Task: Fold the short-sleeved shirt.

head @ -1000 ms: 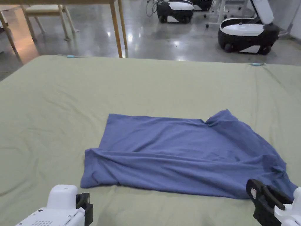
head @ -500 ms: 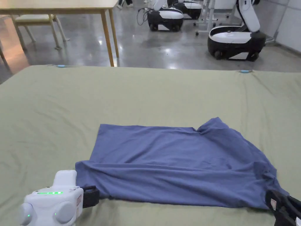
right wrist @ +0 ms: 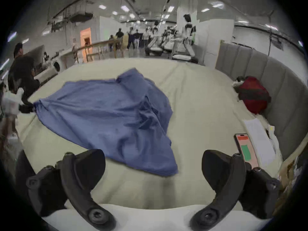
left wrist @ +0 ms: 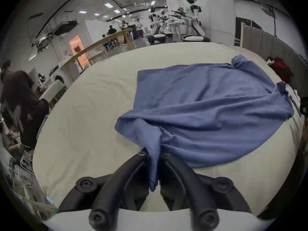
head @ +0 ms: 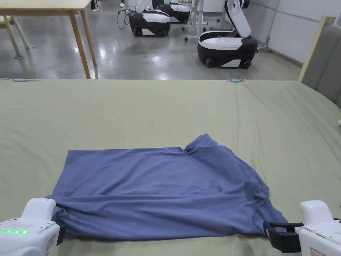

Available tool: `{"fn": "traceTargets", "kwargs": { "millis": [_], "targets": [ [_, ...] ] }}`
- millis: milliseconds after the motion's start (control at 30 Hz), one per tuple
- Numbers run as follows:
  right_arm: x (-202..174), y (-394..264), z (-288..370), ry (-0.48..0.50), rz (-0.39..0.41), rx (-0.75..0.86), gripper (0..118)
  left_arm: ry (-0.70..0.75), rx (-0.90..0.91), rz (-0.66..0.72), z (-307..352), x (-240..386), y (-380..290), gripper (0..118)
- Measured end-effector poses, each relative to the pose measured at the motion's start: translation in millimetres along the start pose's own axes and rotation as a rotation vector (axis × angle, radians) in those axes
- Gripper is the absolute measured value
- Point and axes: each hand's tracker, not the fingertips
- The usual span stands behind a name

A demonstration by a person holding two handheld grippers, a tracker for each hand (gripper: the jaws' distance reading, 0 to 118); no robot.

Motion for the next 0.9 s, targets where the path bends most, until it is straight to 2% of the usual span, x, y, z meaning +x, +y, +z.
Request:
{"fn": "traceTargets", "kwargs": {
  "millis": [33, 67, 100, 133, 167, 233, 300, 500, 600, 667, 767, 900],
  "targets": [
    [2.4, -0.7, -11.3, 0.004, 0.009, -0.012, 114, 0.008, 0.003, -0.006, 0.7, -0.2, 1.2, 9],
    [5.2, -0.8, -22.7, 0.026, 0.006, -0.051, 99, 0.01, 0.002, -0.011, 0.1, 0.3, 1.4, 9],
    [9.2, -1.2, -33.9, 0.058, -0.019, -0.09, 72, 0.009, 0.001, -0.01, -0.7, -0.3, 1.3, 9],
    [12.1, 1.4, -41.2, 0.088, -0.057, -0.125, 37, 0.008, 0.001, -0.008, -2.1, -1.0, 1.0, 9],
    [15.0, 1.0, -45.2, 0.108, -0.095, -0.142, 17, 0.006, -0.004, -0.006, -4.4, -1.7, 0.3, 9],
    [17.1, 1.7, -38.7, 0.182, -0.175, -0.102, 14, -0.004, -0.014, -0.008, -5.9, -0.8, -3.5, 8],
    [10.8, 8.1, -20.7, 0.135, -0.123, -0.054, 9, 0.005, -0.013, -0.031, -3.1, -0.2, -8.2, 7],
    [11.4, 28.9, 47.4, 0.162, -0.124, 0.061, 9, -0.05, 0.053, -0.02, 41.3, -16.9, -4.2, 7],
    [6.3, 32.6, 85.3, 0.161, -0.087, 0.09, 9, -0.045, 0.085, -0.033, 71.1, -24.5, -6.7, 6],
    [-2.0, 30.1, 111.0, 0.155, -0.051, 0.095, 9, -0.068, 0.086, -0.027, 88.2, -33.7, -14.0, 6],
    [-9.6, 12.3, 125.3, 0.153, -0.039, 0.068, 9, -0.086, 0.077, -0.016, 100.4, -39.9, -32.5, 7],
    [-16.9, -28.0, 105.0, 0.175, -0.112, -0.043, 9, -0.133, 0.007, 0.024, 89.2, -36.5, -74.8, 6]
  ]
}}
